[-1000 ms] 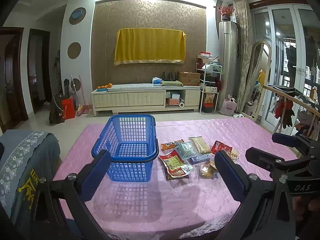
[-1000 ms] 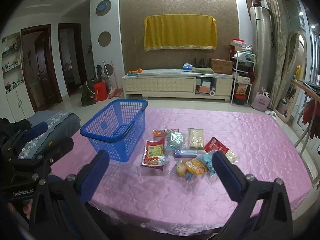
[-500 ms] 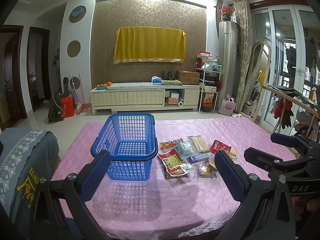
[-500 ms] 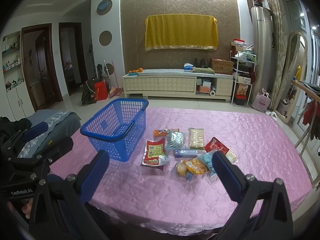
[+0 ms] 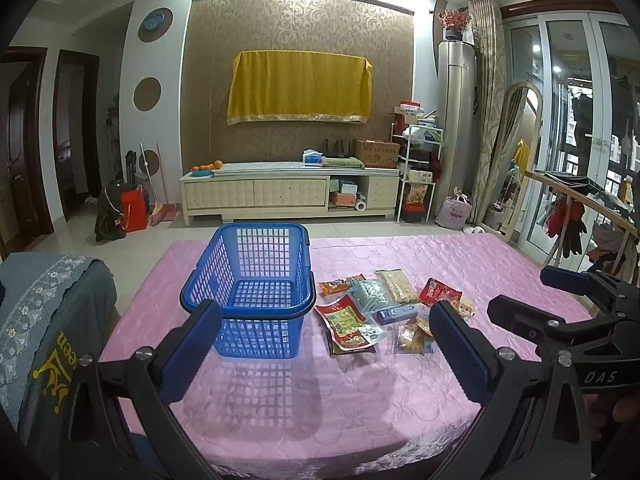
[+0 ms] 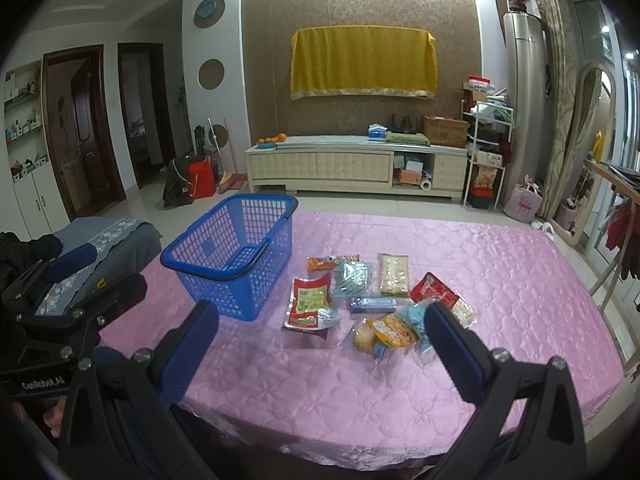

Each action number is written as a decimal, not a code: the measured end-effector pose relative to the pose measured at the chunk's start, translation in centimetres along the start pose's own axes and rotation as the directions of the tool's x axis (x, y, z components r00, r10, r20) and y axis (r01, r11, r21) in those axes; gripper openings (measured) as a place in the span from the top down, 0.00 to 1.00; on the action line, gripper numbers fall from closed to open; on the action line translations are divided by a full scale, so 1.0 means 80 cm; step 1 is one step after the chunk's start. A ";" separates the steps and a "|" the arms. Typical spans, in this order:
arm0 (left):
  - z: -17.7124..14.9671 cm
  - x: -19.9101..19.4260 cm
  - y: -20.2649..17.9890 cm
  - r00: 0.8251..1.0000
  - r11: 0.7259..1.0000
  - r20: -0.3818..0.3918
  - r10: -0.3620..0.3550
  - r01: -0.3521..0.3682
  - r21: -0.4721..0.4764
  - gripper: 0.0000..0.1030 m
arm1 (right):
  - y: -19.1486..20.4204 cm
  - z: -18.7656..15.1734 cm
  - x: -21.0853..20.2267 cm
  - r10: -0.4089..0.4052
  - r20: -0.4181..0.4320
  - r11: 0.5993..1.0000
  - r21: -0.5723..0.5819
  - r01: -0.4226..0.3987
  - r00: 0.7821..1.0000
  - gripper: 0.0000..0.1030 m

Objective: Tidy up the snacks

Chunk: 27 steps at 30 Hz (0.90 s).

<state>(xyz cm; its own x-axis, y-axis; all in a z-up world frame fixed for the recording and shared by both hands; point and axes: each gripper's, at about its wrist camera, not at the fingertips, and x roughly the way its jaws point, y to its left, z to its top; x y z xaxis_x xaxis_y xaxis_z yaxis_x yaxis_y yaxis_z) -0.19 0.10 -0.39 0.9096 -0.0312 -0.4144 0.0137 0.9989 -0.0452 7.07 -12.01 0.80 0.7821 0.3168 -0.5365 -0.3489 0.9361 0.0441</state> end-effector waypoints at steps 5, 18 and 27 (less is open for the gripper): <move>0.001 0.001 0.001 1.000 1.000 0.000 -0.003 0.003 0.004 0.00 | 0.001 0.000 0.000 0.000 -0.001 1.000 -0.001 0.000 1.000 0.00; 0.001 0.000 0.002 1.000 1.000 -0.004 -0.004 0.004 0.006 0.00 | 0.001 -0.002 0.002 0.004 -0.001 1.000 -0.008 -0.004 1.000 0.00; 0.002 0.000 0.004 1.000 1.000 -0.011 -0.009 0.009 -0.003 0.00 | 0.002 -0.002 0.002 0.007 -0.001 1.000 -0.007 -0.007 1.000 0.00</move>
<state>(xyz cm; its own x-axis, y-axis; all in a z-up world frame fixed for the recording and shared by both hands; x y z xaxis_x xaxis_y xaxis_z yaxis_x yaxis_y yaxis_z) -0.14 0.40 -0.22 0.9049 -0.0405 -0.4238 0.0206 0.9985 -0.0513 7.08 -11.83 0.56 0.7794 0.3230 -0.5368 -0.3580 0.9328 0.0415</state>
